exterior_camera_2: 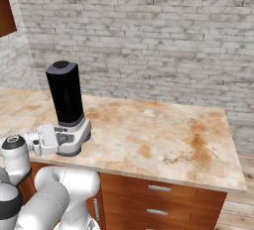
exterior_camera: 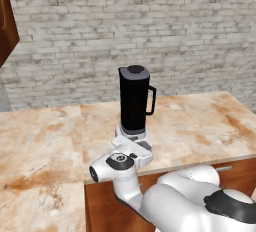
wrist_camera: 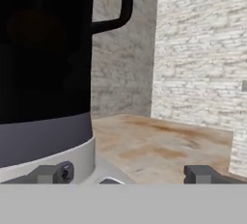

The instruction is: Open the blender lid, put the tangerine in the blender, close the lid, and start the blender.

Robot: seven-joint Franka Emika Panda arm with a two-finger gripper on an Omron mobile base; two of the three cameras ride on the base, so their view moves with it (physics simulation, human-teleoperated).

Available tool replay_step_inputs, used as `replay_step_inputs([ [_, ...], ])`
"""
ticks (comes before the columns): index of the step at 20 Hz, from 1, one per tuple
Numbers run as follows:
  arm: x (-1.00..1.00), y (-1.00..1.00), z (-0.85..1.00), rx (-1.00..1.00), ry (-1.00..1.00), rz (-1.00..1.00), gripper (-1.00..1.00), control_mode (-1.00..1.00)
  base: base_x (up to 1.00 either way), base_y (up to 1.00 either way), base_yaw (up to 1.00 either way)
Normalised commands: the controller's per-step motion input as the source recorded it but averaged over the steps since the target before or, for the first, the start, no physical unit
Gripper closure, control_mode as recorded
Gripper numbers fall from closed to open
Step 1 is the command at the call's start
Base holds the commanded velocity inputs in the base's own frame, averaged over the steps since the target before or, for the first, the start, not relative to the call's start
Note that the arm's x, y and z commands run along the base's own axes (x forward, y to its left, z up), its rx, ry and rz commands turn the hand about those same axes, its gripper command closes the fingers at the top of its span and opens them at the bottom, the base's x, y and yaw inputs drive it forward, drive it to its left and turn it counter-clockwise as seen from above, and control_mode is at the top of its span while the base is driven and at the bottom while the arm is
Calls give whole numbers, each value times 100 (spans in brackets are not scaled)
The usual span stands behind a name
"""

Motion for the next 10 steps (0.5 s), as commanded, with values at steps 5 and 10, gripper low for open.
replay_step_inputs([
  [5,-54,-30,0,2,-13,0,-100,-100,0,0,0],
  [10,-31,-12,0,1,-11,0,-100,-100,0,0,0],
])
